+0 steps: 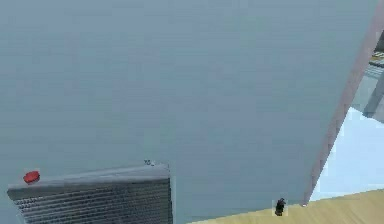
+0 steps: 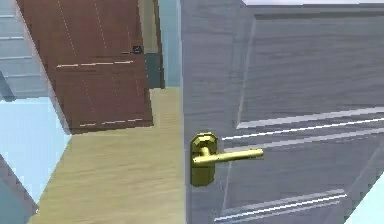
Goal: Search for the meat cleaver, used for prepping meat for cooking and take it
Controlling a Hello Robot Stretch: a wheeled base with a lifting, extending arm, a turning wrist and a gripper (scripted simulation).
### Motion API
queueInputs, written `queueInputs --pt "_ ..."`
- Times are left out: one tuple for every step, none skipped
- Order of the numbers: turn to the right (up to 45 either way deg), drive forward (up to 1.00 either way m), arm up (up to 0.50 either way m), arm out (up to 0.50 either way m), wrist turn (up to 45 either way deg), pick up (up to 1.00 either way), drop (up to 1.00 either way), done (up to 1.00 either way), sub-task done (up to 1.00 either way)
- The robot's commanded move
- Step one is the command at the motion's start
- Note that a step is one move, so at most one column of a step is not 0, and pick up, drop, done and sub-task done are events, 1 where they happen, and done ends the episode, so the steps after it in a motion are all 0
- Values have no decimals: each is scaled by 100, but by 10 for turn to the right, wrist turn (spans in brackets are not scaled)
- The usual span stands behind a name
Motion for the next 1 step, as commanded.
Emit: queueInputs --pt "450 0 0 0 0 0 0 0 0"
